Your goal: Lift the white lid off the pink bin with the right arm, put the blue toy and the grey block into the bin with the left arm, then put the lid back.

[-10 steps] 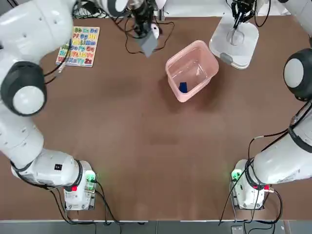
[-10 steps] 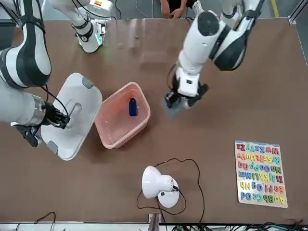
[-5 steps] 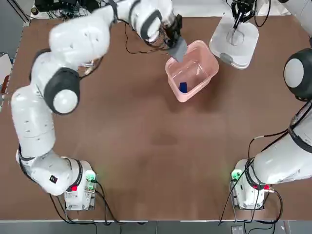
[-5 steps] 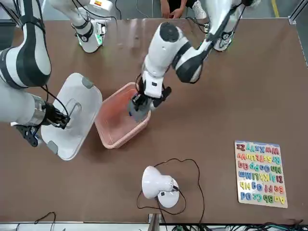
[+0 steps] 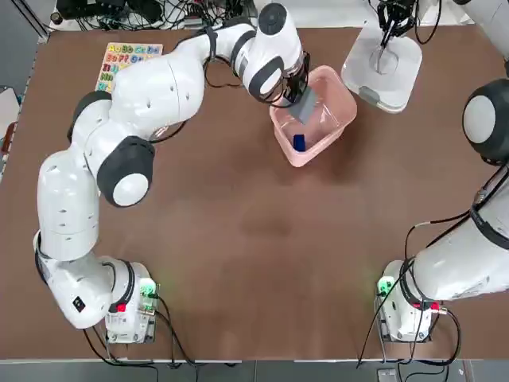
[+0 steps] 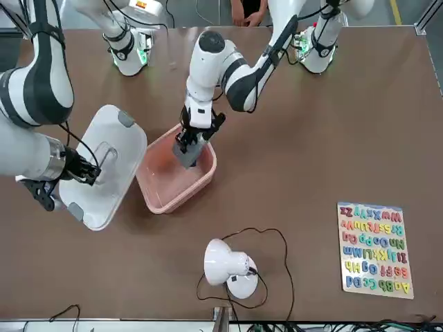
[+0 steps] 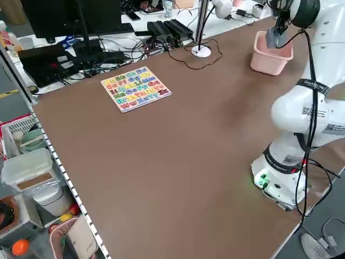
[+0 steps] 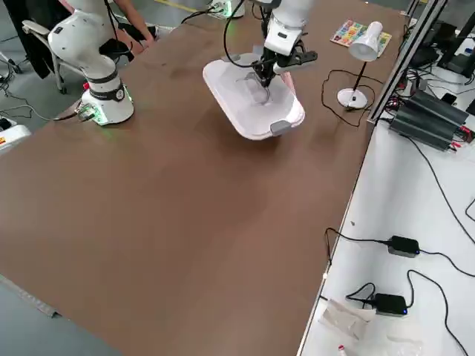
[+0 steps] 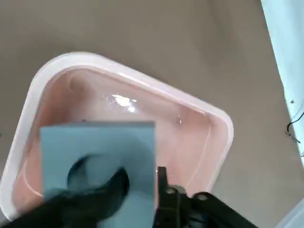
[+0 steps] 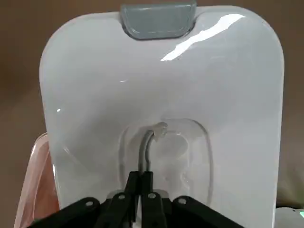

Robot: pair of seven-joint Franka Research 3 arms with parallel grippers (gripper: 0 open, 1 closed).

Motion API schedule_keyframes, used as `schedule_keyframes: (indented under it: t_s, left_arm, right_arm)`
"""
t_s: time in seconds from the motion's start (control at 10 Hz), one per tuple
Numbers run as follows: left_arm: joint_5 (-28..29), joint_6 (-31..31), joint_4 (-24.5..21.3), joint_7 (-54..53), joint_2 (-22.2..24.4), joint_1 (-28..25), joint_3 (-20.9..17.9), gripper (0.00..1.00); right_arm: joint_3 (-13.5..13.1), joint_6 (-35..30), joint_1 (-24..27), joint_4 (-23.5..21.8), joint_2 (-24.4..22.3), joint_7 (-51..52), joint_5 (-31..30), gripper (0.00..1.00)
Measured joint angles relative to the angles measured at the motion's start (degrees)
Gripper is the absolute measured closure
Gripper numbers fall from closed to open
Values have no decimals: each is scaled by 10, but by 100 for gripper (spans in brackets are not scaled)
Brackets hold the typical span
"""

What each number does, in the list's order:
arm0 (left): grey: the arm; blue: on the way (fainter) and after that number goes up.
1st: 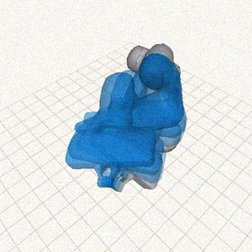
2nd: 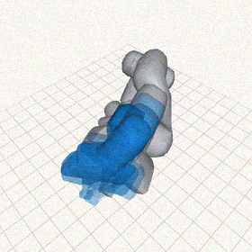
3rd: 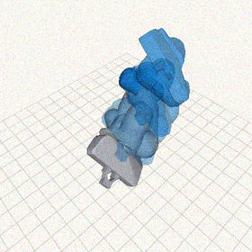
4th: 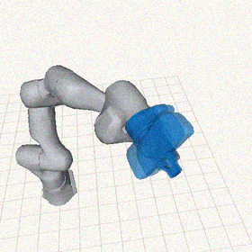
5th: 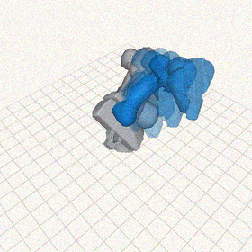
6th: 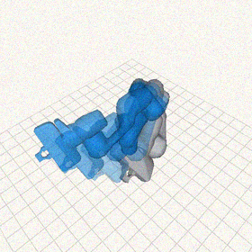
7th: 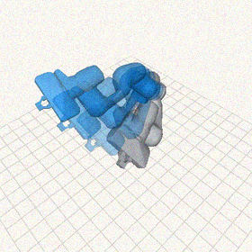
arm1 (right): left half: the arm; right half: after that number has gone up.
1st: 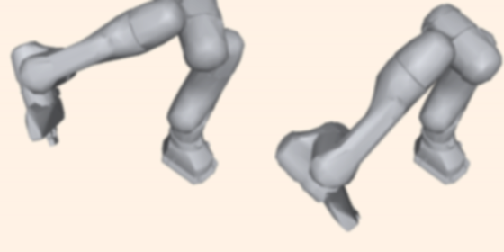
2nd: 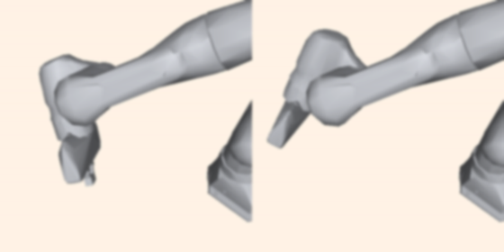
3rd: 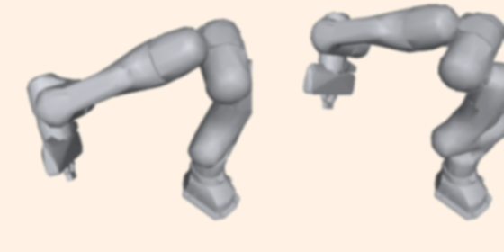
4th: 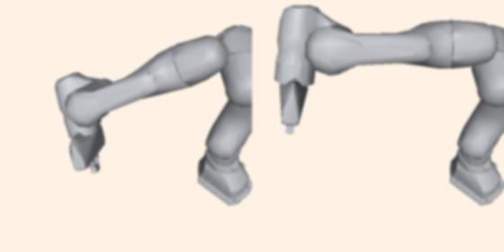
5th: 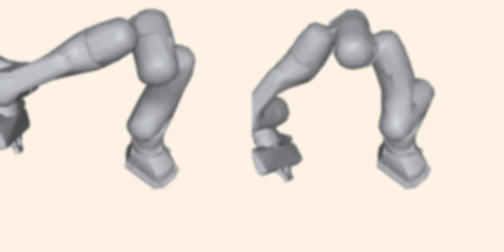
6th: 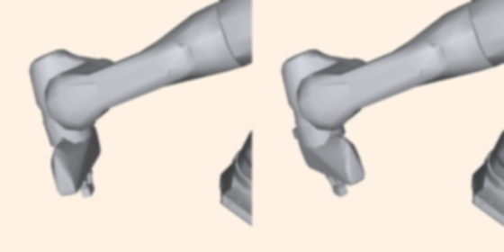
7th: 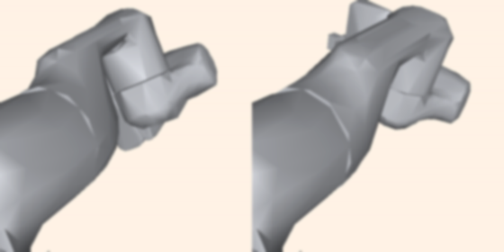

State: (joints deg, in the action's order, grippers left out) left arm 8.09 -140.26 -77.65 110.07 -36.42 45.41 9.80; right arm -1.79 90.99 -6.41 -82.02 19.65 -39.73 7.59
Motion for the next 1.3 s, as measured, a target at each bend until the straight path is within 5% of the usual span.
schedule_keyframes:
  t_s: [0.3, 0.6, 0.9, 1.3]
  left_arm:
    - [25, 2, 10, 0, 2, -3, -2, 13]
    - [30, 131, 24, -97, 43, -47, -8, 4]
    - [26, 242, 8, -198, 113, -169, 1, 0]
    - [21, 269, -134, -300, 247, -313, 9, 0]
  right_arm:
    - [0, 0, 0, 0, 0, 0, 0, 93]
    - [4, 1, -4, 0, 0, -18, 0, 93]
    - [8, 11, -44, 0, 0, -80, 1, 93]
    - [11, 57, -129, -7, 19, -202, 1, 93]
